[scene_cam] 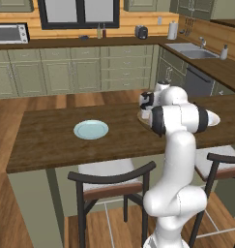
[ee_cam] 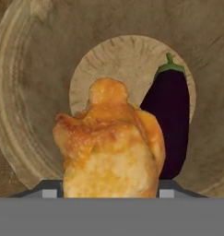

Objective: Pick the chicken drumstick and eggplant from their plates and place them in the bowl. Then put the bowl in the fridge.

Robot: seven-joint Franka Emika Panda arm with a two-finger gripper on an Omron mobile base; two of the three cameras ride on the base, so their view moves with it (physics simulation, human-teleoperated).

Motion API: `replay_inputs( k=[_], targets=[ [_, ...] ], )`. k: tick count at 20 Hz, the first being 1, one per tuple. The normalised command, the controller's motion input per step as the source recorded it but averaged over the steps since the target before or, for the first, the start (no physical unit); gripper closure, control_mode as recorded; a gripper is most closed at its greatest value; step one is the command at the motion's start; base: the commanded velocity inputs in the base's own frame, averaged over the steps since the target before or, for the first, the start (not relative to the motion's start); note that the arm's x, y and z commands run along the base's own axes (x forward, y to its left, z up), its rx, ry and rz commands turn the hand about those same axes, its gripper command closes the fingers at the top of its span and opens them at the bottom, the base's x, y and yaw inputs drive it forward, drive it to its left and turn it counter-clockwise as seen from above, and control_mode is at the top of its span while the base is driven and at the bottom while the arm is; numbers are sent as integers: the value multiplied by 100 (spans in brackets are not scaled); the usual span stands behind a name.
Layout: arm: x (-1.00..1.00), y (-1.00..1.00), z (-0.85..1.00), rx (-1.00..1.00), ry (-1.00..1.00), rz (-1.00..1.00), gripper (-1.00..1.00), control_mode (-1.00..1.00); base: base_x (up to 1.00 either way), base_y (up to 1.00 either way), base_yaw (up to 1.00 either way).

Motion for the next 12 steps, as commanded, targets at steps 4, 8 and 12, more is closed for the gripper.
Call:
replay_inputs(
  k=[4, 8, 12],
  targets=[
    [8, -22, 0, 0, 0, 0, -100, -100, 0, 0, 0],
    [6, -41, 0, 0, -5, 0, -100, -100, 0, 0, 0],
    [48, -34, 0, 0, -9, 0, -100, -100, 0, 0, 0]
  ],
)
